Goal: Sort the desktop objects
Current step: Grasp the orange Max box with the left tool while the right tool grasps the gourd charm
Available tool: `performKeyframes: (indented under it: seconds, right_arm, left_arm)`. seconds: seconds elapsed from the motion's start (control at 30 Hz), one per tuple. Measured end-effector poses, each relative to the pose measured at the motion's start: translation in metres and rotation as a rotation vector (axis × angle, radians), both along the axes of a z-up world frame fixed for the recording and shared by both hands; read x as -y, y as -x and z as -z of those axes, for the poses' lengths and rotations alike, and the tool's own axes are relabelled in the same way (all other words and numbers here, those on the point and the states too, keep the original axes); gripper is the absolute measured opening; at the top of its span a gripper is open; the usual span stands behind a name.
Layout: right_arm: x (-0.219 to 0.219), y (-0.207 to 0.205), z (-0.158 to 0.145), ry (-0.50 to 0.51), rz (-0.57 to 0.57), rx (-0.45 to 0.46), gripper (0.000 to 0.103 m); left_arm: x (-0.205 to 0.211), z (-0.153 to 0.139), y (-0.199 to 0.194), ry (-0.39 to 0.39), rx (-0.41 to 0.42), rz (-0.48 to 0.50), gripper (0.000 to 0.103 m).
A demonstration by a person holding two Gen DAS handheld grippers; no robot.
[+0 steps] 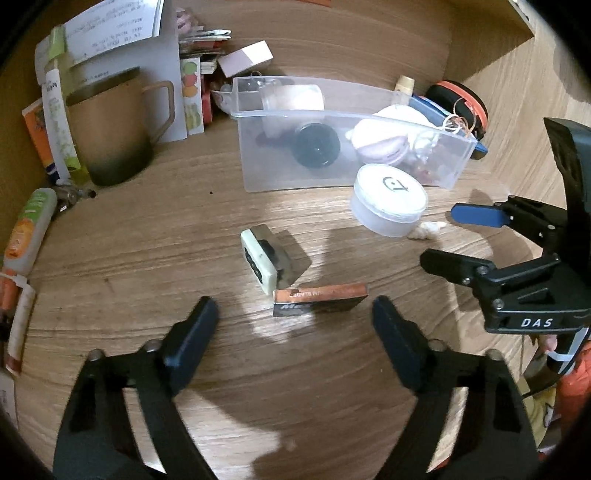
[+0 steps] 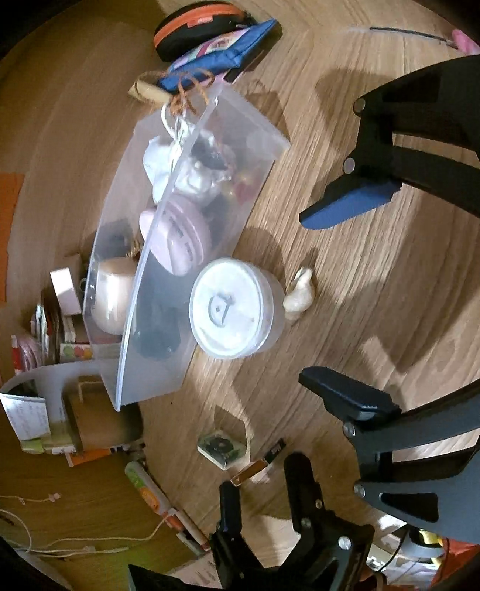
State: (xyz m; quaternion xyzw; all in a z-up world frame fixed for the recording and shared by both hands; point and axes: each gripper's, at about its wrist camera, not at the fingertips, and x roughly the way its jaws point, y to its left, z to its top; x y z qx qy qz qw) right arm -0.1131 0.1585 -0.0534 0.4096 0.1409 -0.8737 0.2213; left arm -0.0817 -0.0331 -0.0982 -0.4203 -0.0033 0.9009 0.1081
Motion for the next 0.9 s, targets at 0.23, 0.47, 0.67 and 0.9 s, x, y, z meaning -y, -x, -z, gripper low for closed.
performKeyframes:
  seconds: [0.23, 0.47, 0.67, 0.9]
  right_arm:
    - [0.008, 0.009, 0.007, 0.0, -0.025, 0.031, 0.059]
    - [0.006, 0.006, 0.007, 0.028, -0.029, 0.035, 0.047]
    - [0.005, 0.004, 0.006, 0.046, -0.047, 0.026, 0.032]
    - [0.005, 0.0, 0.007, 0.054, -0.047, 0.01, 0.022]
  left_arm:
    - [-0.003, 0.0, 0.0, -0.001, -0.017, -0.013, 0.069]
    - [0.001, 0.004, -0.001, 0.021, -0.058, -0.042, 0.062]
    - [0.009, 0.002, -0.002, -0.005, -0.063, -0.062, 0.048]
    - [0.016, 0.001, -0.007, -0.054, -0.059, -0.07, 0.048]
